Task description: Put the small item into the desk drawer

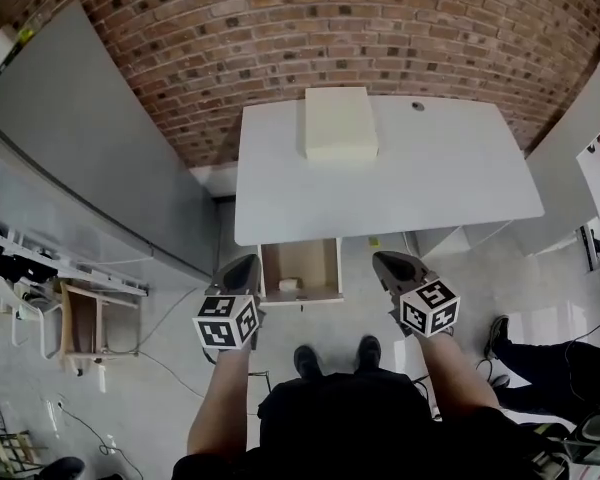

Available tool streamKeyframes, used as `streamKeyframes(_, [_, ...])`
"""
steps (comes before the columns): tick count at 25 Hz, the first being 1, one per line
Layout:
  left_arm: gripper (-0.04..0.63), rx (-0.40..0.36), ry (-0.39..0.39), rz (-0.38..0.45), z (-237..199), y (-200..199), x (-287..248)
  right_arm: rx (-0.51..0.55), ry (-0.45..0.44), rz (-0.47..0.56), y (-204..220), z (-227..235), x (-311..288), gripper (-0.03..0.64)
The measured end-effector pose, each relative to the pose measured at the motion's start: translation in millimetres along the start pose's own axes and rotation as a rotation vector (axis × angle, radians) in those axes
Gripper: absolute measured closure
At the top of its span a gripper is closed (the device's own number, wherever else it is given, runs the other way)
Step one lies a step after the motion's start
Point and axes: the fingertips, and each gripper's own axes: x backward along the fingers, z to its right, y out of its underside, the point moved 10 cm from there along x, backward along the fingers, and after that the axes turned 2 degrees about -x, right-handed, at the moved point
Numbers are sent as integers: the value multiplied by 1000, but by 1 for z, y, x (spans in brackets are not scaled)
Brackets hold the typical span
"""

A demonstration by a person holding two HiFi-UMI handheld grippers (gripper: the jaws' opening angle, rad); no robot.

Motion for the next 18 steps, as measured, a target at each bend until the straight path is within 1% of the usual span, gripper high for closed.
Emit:
streamKeyframes(9, [583,-29,-56,63,50,-34,-7,39,-42,124,-44,51,39,603])
streamKeyframes(14, [583,-33,-109,107,71,-47,0,58,-78,178,-64,65,57,603])
streamKeyframes(18, [583,-43,-139,136,83,-56,14,71,-105,211,-77,66,72,603])
